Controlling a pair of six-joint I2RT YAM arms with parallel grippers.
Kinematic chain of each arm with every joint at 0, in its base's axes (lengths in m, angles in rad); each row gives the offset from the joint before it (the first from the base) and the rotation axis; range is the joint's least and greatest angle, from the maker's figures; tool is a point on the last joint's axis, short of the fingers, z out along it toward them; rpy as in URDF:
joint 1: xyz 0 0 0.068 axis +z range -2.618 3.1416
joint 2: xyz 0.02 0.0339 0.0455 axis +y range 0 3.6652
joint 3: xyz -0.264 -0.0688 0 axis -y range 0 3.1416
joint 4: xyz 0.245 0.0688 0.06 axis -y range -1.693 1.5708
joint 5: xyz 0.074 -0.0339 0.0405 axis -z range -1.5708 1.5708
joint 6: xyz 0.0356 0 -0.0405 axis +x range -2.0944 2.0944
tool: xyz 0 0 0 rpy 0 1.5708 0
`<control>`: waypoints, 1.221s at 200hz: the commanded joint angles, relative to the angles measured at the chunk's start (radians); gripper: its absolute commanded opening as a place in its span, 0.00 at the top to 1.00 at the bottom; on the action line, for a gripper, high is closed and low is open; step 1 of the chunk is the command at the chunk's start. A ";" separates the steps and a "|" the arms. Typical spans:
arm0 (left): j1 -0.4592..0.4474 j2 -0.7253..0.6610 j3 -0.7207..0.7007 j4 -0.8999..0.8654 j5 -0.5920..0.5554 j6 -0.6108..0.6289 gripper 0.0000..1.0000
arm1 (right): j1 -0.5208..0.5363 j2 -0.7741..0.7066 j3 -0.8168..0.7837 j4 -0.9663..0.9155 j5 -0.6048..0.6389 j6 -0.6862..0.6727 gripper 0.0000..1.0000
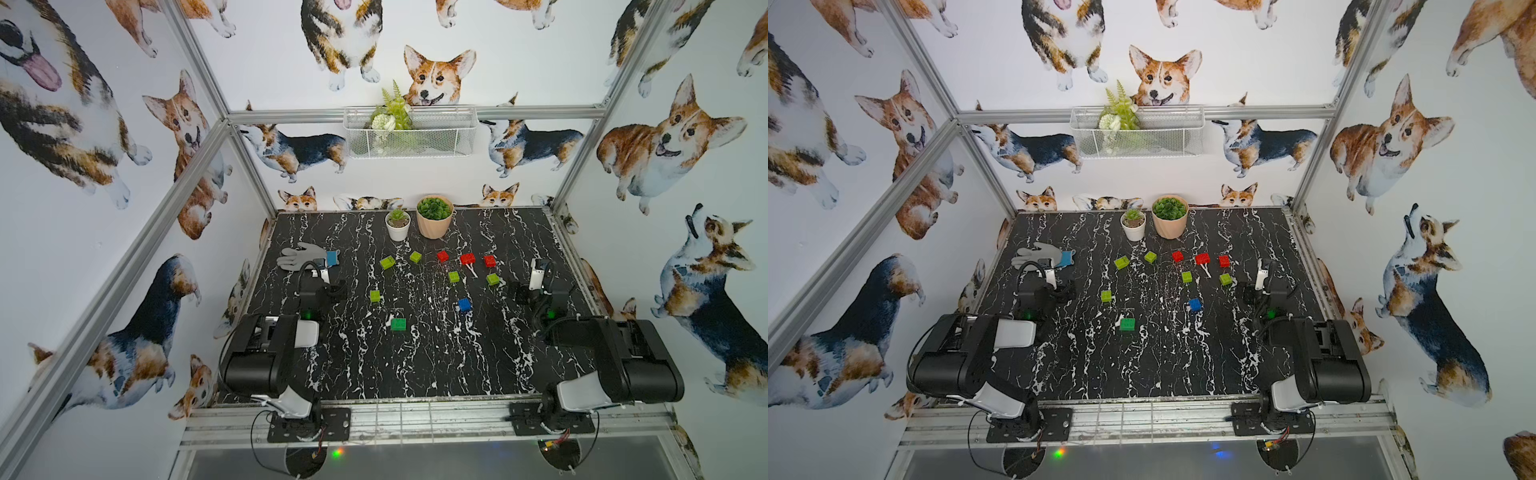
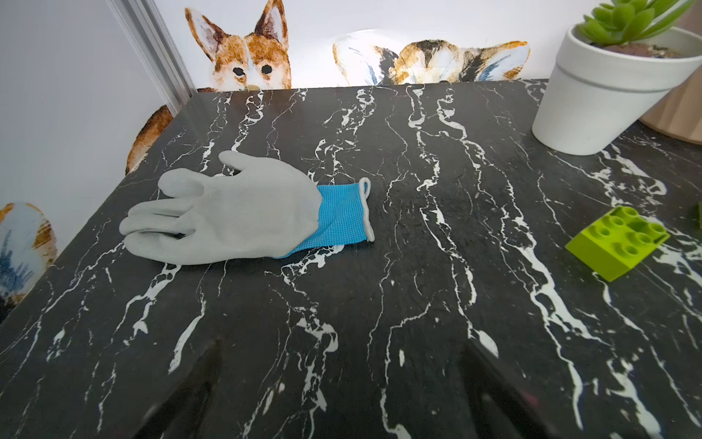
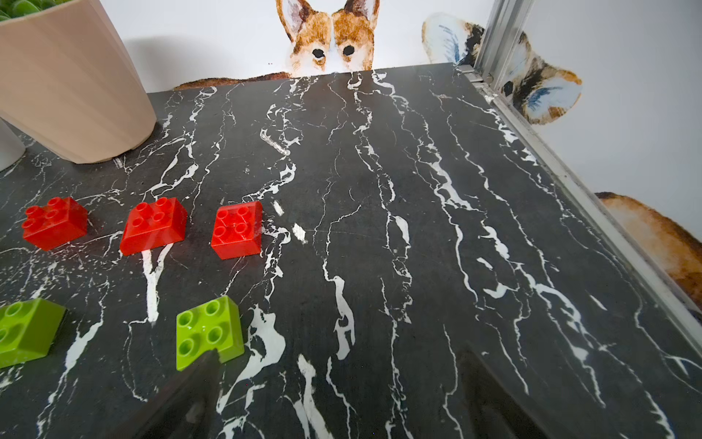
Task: Assemble the letter s with lego
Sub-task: Pick up the lego brick from the center of the board.
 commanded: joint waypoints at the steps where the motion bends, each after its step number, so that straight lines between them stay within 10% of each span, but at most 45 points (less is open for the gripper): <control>1: 0.002 -0.001 0.001 0.036 0.010 0.012 0.00 | 0.000 -0.001 -0.001 0.054 0.011 0.002 0.00; 244: 0.002 -0.041 0.020 -0.032 0.008 0.013 0.00 | -0.002 -0.029 0.007 0.015 0.010 0.014 0.00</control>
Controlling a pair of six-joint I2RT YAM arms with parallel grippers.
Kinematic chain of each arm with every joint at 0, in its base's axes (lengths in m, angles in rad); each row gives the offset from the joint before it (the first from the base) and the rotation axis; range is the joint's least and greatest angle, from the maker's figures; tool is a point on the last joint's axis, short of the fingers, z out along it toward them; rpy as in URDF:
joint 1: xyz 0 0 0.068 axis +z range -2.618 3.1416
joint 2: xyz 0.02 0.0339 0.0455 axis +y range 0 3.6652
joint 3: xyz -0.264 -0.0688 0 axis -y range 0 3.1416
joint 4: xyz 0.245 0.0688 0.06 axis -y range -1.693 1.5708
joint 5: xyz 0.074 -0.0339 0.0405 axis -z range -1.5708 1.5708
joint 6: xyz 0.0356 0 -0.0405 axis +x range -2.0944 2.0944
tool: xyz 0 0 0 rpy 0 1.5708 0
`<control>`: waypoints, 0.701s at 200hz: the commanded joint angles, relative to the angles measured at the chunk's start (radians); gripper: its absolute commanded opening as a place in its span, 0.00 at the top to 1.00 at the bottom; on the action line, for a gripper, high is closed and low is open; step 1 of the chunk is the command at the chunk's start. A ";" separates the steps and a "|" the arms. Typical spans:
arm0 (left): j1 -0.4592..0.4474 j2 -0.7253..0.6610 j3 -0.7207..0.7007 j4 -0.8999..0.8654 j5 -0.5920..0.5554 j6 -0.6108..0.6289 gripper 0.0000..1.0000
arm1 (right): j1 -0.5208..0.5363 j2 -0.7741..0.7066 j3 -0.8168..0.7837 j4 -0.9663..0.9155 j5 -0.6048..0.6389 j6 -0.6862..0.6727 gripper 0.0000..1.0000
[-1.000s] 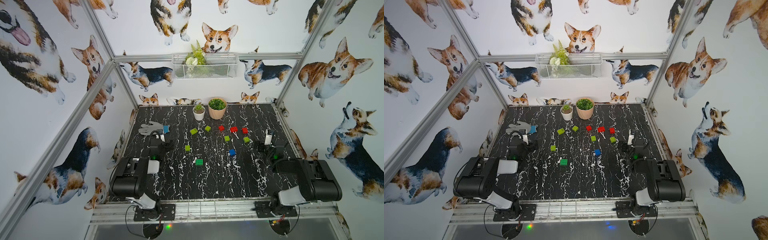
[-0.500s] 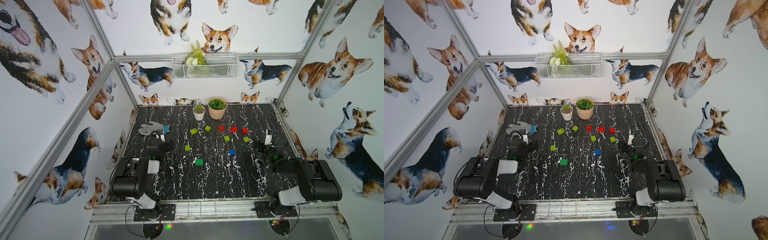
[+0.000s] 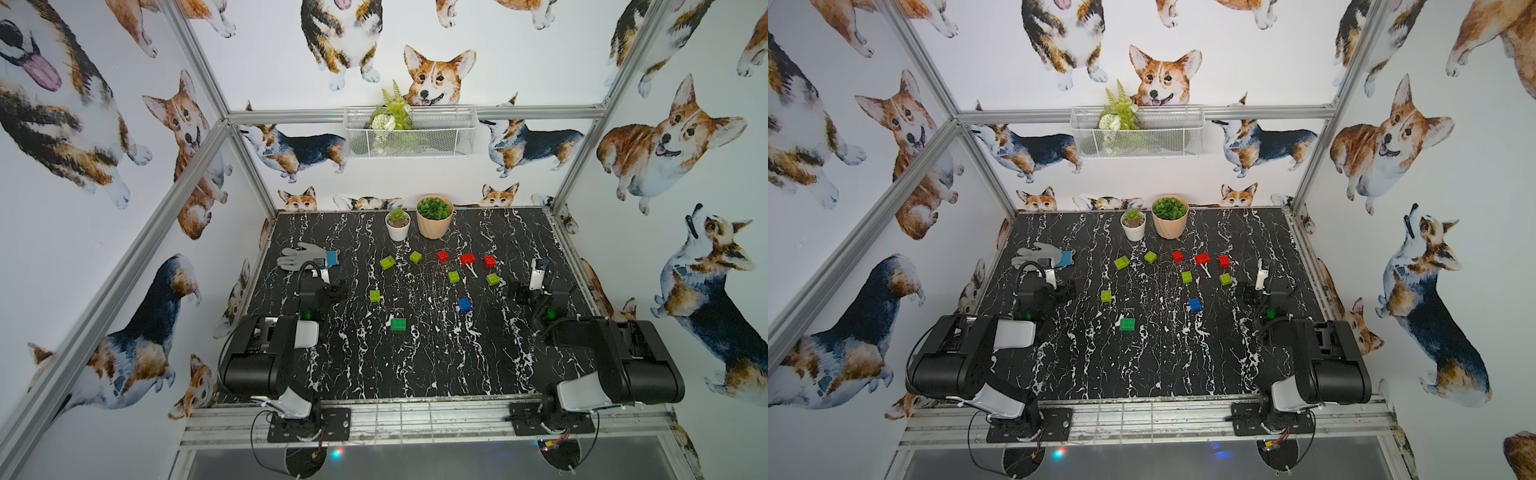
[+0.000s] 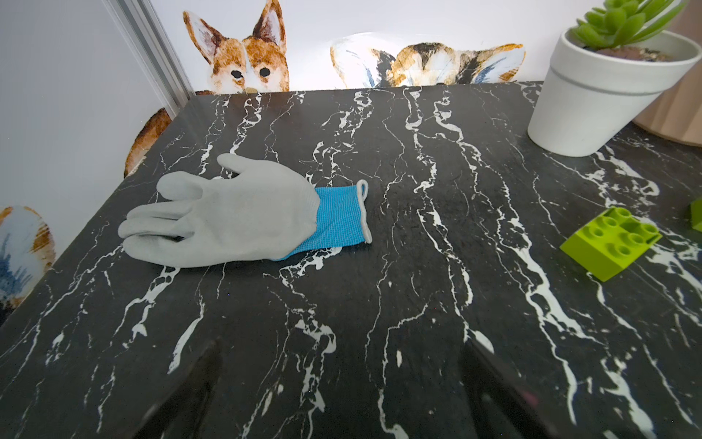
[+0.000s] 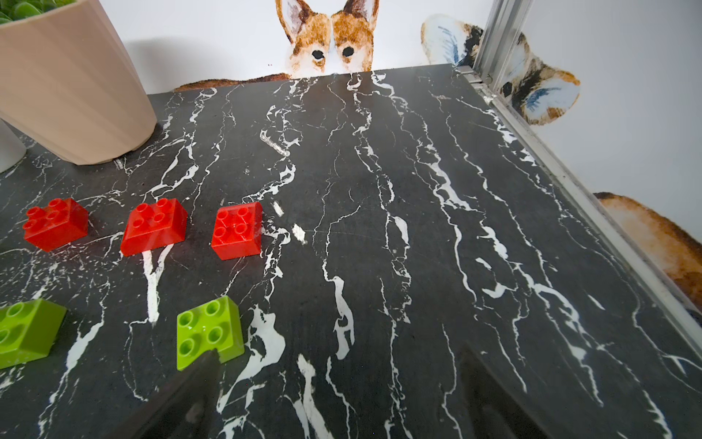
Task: Assemble the letter s with lego
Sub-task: Pick up the lego brick from the center of the board.
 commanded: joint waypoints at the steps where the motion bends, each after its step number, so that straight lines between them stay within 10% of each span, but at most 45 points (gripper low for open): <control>1: 0.001 -0.020 0.017 -0.020 0.003 0.012 0.00 | 0.000 -0.019 0.008 0.014 0.011 0.012 0.00; 67: -0.029 -0.264 0.090 -0.322 -0.062 -0.018 0.00 | 0.000 -0.216 0.086 -0.270 -0.079 -0.001 0.00; 140: -0.059 -0.505 0.356 -1.068 0.239 -0.216 0.00 | 0.116 -0.426 0.388 -0.946 -0.295 0.103 0.00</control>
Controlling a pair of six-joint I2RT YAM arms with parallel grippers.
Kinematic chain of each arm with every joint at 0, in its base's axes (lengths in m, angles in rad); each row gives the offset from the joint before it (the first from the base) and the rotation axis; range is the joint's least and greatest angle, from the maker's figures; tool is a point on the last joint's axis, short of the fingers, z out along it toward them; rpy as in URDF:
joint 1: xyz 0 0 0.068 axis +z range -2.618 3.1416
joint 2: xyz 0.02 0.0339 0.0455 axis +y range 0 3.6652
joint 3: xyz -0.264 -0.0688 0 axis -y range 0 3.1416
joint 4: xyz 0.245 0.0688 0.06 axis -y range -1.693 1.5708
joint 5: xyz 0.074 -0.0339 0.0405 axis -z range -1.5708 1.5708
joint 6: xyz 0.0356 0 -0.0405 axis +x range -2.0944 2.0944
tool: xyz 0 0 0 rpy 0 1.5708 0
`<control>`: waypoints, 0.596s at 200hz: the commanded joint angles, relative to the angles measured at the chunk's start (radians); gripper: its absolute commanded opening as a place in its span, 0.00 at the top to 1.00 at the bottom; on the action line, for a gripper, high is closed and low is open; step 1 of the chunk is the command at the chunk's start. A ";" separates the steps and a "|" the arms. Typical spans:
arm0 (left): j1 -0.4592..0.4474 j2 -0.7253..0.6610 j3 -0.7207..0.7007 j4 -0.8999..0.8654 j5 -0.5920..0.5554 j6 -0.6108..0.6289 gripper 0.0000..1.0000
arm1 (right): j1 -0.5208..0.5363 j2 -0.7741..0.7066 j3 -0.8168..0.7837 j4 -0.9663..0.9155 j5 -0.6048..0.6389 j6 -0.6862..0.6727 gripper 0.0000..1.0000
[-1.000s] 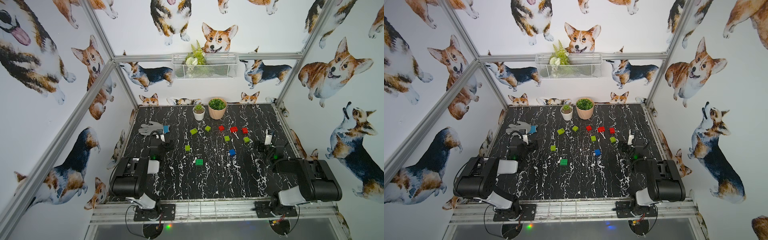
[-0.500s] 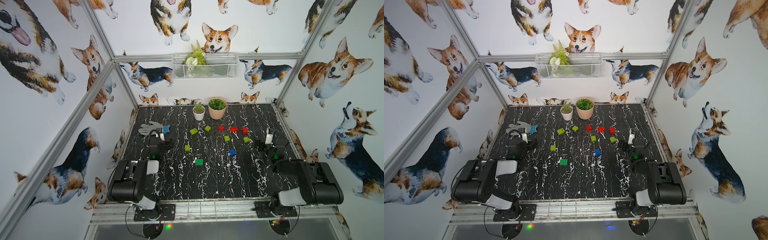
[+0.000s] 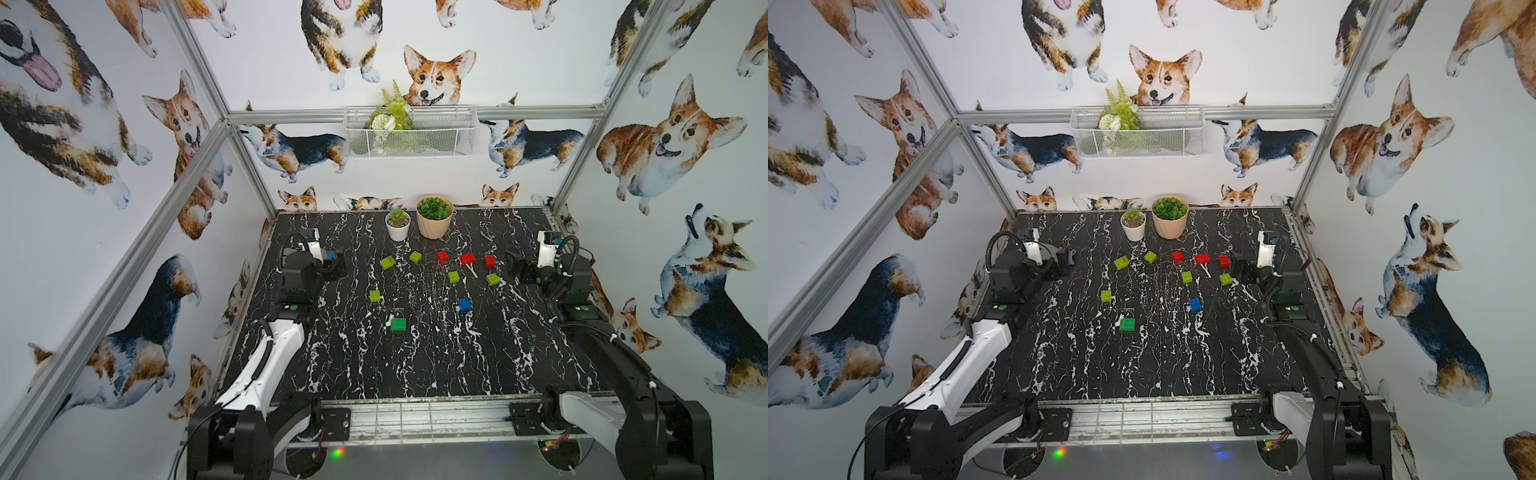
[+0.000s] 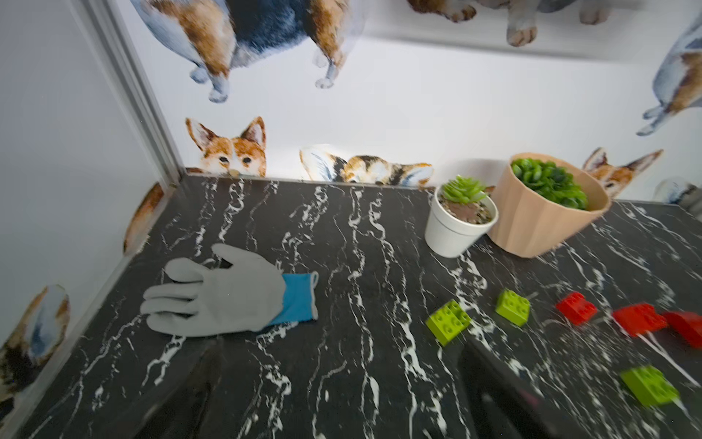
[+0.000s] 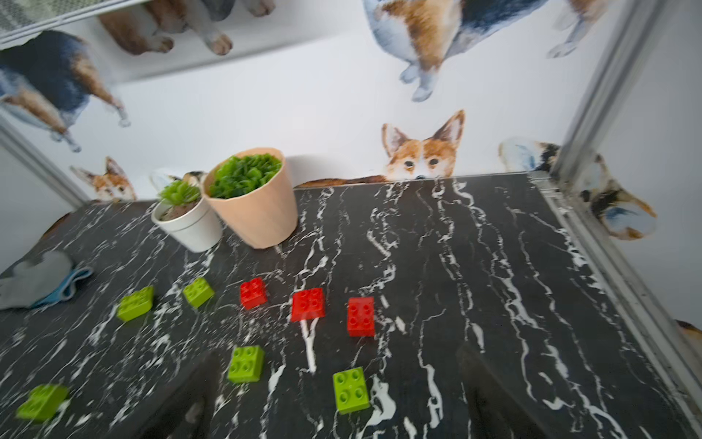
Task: Assemble the letter s with lego
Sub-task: Pick up the lego brick from the center of the board.
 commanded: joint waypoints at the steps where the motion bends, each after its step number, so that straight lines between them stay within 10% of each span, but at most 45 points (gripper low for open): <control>1: -0.011 -0.030 0.038 -0.305 0.144 -0.072 0.00 | 0.052 -0.008 0.083 -0.330 -0.066 0.029 0.00; 119: -0.157 -0.009 0.063 -0.545 0.344 -0.164 0.00 | 0.417 0.173 0.247 -0.564 0.162 0.197 0.10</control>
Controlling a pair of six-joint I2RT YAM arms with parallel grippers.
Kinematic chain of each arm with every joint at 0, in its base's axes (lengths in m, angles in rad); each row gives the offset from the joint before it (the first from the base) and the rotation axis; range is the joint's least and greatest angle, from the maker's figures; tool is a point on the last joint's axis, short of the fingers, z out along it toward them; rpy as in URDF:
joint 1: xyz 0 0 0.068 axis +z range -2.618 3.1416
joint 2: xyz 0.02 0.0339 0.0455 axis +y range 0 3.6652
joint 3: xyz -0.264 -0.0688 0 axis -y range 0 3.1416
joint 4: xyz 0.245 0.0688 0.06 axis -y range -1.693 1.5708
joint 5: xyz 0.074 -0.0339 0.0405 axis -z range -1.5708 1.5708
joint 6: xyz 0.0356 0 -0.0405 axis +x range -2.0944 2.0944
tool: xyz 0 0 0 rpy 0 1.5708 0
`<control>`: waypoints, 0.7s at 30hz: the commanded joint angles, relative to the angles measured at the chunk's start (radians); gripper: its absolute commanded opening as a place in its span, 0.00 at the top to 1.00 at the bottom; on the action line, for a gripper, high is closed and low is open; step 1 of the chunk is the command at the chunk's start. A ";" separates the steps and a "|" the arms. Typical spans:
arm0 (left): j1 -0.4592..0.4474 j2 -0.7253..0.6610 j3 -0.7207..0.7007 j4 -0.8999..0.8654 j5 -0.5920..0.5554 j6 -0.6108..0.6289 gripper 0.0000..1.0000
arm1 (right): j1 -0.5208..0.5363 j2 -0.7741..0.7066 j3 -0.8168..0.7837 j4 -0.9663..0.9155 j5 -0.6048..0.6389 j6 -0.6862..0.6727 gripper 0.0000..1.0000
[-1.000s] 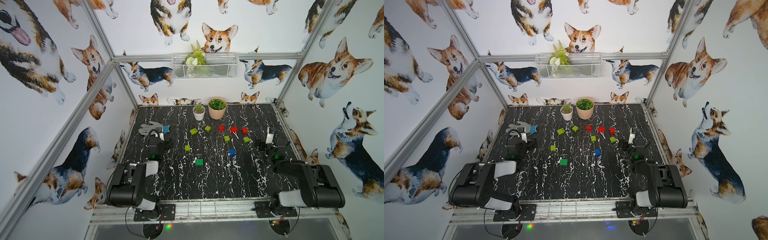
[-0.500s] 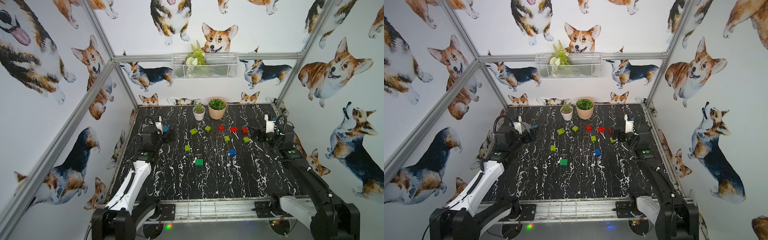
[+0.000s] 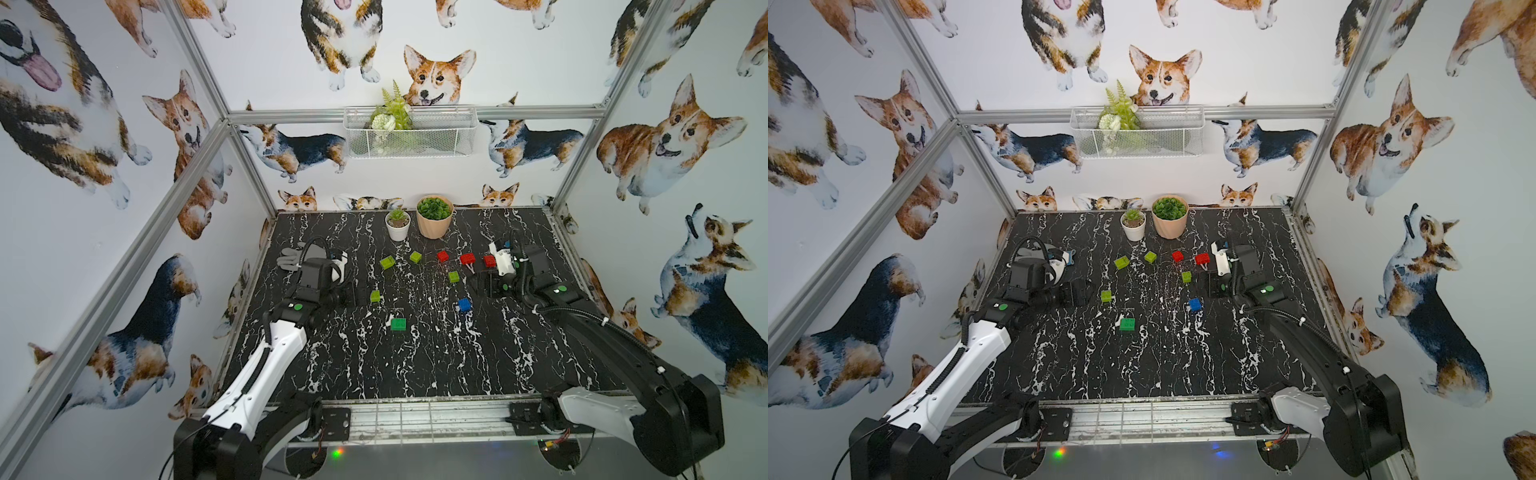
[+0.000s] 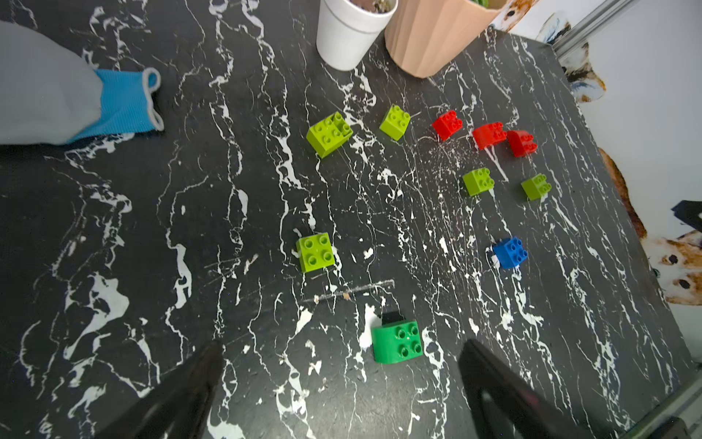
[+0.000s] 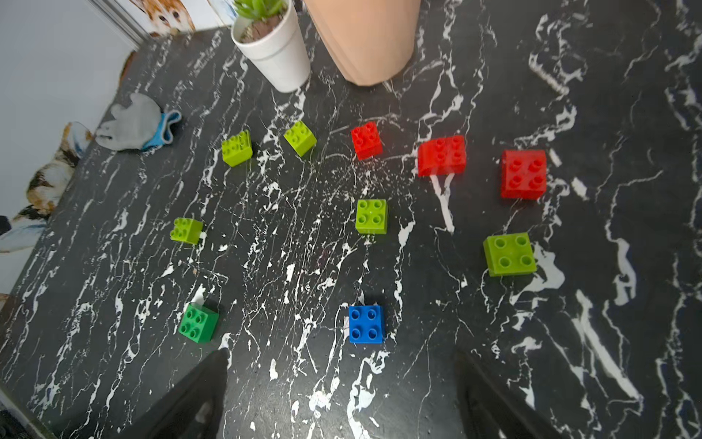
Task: Assemble the letter s with lego
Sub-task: Pick up the lego brick from the center of the board.
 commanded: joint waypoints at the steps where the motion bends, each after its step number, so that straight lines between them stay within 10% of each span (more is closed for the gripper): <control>1: -0.007 0.014 -0.016 -0.039 0.093 -0.003 0.00 | 0.056 0.044 0.020 -0.039 0.086 0.045 0.10; 21: -0.009 0.119 0.069 -0.033 0.150 0.056 0.00 | 0.101 0.389 0.193 0.034 0.131 0.061 0.22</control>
